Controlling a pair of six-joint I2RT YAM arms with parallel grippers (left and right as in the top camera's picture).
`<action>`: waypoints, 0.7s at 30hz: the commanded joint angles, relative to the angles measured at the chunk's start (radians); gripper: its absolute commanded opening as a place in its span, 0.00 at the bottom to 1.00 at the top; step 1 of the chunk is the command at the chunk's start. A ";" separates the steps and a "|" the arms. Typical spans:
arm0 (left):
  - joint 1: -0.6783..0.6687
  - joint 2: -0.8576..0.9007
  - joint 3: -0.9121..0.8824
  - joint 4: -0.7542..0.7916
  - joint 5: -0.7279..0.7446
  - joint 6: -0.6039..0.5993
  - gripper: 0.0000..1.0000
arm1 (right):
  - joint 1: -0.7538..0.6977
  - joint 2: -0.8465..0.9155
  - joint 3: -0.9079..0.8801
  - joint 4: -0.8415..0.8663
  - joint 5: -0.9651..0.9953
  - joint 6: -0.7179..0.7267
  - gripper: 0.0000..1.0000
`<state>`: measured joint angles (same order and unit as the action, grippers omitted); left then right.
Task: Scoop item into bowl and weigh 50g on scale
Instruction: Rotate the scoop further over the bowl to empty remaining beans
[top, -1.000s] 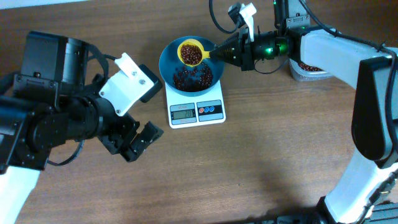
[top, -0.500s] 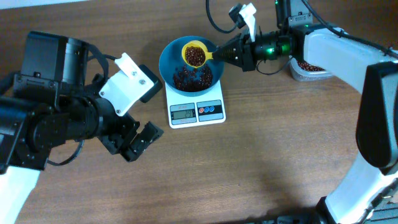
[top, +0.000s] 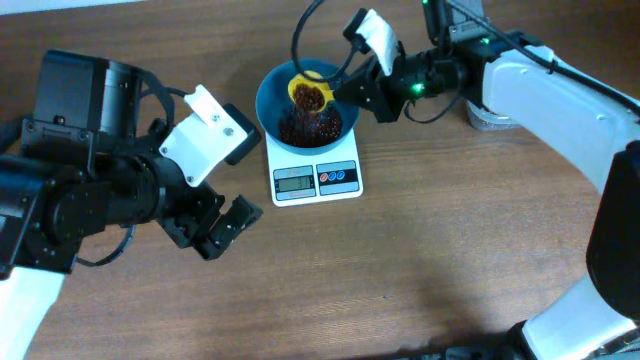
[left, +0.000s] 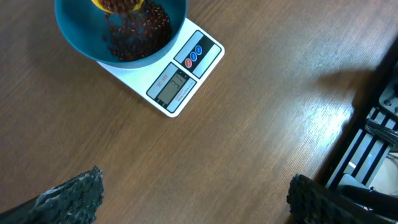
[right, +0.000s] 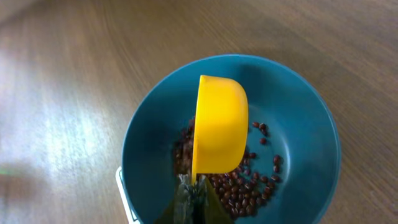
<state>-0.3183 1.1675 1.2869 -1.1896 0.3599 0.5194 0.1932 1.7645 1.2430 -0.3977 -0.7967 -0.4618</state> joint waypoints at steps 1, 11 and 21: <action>-0.002 0.000 0.007 -0.001 0.010 -0.010 0.98 | 0.010 -0.038 0.003 -0.023 0.049 -0.032 0.04; -0.002 0.000 0.007 -0.001 0.010 -0.010 0.98 | 0.010 -0.040 0.003 -0.032 0.050 -0.032 0.04; -0.002 0.000 0.007 -0.001 0.010 -0.010 0.99 | 0.010 -0.053 0.003 -0.033 0.050 -0.032 0.04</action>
<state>-0.3183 1.1675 1.2869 -1.1896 0.3599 0.5194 0.1982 1.7470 1.2430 -0.4313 -0.7479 -0.4816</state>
